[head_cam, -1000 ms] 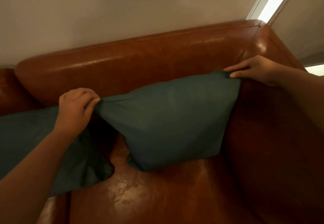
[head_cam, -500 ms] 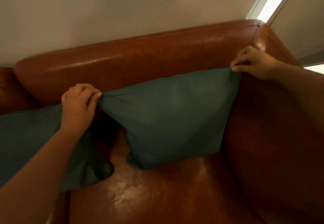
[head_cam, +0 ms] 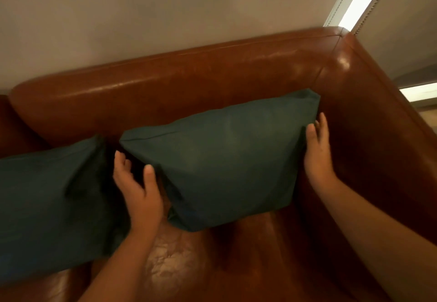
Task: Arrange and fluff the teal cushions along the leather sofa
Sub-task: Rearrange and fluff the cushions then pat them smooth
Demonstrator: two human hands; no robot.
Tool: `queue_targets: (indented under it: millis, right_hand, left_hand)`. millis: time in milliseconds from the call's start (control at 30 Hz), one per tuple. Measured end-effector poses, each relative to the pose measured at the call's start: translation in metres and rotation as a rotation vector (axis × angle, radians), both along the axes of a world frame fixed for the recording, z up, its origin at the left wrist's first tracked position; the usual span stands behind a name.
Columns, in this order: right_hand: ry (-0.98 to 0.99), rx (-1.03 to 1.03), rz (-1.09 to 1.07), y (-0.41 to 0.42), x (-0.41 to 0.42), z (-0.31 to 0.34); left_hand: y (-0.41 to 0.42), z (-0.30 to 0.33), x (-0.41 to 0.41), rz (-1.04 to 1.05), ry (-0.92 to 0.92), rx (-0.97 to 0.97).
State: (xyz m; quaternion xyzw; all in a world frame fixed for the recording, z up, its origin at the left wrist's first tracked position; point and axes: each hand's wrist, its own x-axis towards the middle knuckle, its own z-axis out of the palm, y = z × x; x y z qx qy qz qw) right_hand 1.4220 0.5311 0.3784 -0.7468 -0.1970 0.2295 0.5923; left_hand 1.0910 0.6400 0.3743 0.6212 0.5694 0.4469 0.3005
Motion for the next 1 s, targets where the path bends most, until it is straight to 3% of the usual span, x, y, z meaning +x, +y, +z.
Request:
queue_targets:
  millis: [133, 200, 367, 600, 700, 800, 867, 1000]
  right_hand:
    - [-0.427, -0.051, -0.087, 0.01, -0.043, -0.009]
    - [-0.528, -0.126, -0.088, 0.019, -0.057, -0.013]
    - [-0.585, -0.33, -0.081, 0.037, -0.059, -0.015]
    - [-0.701, -0.405, -0.031, 0.024, -0.034, -0.026]
    - [-0.723, -0.372, -0.006, 0.01, -0.027, -0.029]
    - [-0.669, -0.296, -0.039, -0.004, -0.043, -0.032]
    - [-0.63, -0.259, -0.046, -0.01, -0.067, -0.034]
    - [-0.611, -0.254, -0.001, -0.007, -0.113, -0.044]
  left_hand:
    - [-0.037, 0.002, 0.062, 0.073, 0.081, -0.019]
    - [-0.045, 0.006, 0.095, 0.075, 0.131, -0.032]
    - [-0.013, -0.014, 0.112, 0.147, 0.342, -0.039]
    - [0.013, -0.036, 0.059, 0.142, 0.586, -0.01]
    - [0.013, -0.037, 0.024, 0.194, 0.586, -0.012]
    - [-0.005, -0.025, 0.017, 0.244, 0.458, 0.01]
    - [-0.027, -0.015, 0.039, 0.16, 0.432, 0.051]
    - [-0.07, -0.02, 0.099, -0.133, 0.552, 0.182]
